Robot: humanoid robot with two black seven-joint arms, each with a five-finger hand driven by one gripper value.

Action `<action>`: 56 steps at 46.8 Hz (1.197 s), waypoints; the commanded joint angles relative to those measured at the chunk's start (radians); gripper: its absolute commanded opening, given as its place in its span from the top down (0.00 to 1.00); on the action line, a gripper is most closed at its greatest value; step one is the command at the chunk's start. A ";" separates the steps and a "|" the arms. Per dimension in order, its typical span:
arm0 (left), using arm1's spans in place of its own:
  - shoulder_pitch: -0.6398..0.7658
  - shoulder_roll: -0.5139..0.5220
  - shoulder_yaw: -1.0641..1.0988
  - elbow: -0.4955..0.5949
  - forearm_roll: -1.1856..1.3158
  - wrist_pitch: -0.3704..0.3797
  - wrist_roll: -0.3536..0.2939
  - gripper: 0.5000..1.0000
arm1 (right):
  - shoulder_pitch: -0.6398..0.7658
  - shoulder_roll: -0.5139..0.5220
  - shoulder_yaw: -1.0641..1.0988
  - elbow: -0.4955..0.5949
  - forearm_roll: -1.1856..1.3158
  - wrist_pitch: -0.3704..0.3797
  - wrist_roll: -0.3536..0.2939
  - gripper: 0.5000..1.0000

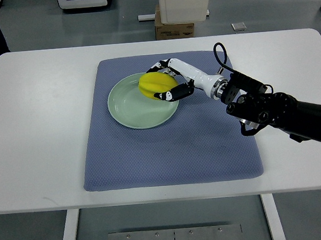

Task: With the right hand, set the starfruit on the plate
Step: 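Carry the starfruit over the green plate and lower it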

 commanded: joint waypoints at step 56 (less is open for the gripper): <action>0.001 0.000 0.000 0.000 0.000 0.000 0.000 0.00 | -0.048 0.000 0.112 0.010 0.001 0.000 -0.023 0.18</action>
